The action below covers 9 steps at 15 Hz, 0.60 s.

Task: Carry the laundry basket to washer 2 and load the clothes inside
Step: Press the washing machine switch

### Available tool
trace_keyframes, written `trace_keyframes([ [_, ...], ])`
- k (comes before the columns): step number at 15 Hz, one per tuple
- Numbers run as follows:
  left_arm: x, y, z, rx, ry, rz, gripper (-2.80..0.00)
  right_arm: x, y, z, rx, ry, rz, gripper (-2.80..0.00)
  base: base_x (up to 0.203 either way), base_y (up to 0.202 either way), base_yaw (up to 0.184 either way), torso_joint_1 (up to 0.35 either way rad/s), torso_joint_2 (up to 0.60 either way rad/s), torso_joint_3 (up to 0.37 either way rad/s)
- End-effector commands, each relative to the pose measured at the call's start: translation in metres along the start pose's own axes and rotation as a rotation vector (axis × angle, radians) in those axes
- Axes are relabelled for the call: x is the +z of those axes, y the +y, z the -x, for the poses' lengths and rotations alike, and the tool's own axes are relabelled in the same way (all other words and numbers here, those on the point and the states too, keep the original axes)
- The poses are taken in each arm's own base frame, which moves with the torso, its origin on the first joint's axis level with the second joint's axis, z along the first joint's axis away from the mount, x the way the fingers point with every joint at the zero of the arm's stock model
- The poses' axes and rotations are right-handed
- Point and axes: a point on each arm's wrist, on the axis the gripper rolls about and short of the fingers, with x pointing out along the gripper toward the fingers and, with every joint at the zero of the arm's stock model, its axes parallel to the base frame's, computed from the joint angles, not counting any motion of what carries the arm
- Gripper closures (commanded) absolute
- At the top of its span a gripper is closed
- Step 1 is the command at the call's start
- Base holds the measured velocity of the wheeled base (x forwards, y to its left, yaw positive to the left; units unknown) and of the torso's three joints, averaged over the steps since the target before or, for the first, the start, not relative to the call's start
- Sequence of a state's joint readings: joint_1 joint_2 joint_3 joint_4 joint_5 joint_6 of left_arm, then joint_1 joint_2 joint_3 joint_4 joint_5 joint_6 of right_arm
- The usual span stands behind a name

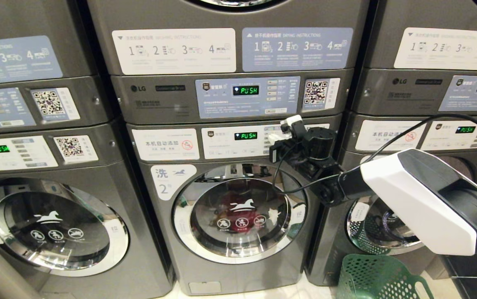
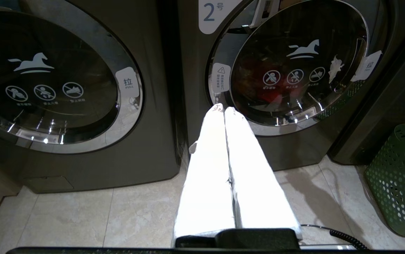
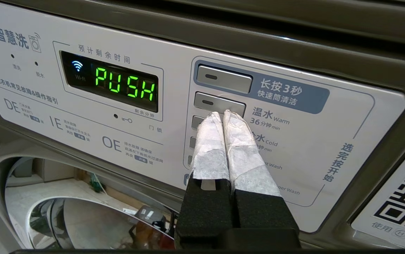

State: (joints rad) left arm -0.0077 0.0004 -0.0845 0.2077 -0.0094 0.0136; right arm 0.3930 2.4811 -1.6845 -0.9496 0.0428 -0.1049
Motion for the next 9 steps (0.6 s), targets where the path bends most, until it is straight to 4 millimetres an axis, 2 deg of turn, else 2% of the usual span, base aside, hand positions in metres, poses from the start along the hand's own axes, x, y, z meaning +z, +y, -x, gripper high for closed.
trace_keyframes([
  [1,-0.0001,0.0,0.0,0.0,0.001,0.0,0.0,-0.0025,0.0001,-0.0013,-0.001,-0.004,0.001,0.0,0.0,0.0,0.0,0.0,0.0,0.0],
  [7,-0.0001,0.0,0.0,0.0,0.001,0.0,0.0,-0.001,0.0007,-0.0011,-0.001,-0.007,0.003,0.0,0.0,0.0,0.0,0.0,0.0,0.0],
  [9,-0.0001,0.0,0.0,0.0,0.001,0.0,0.0,-0.0022,0.0064,-0.0014,0.01,-0.003,0.001,0.0,0.0,0.0,0.0,0.0,0.0,0.0],
])
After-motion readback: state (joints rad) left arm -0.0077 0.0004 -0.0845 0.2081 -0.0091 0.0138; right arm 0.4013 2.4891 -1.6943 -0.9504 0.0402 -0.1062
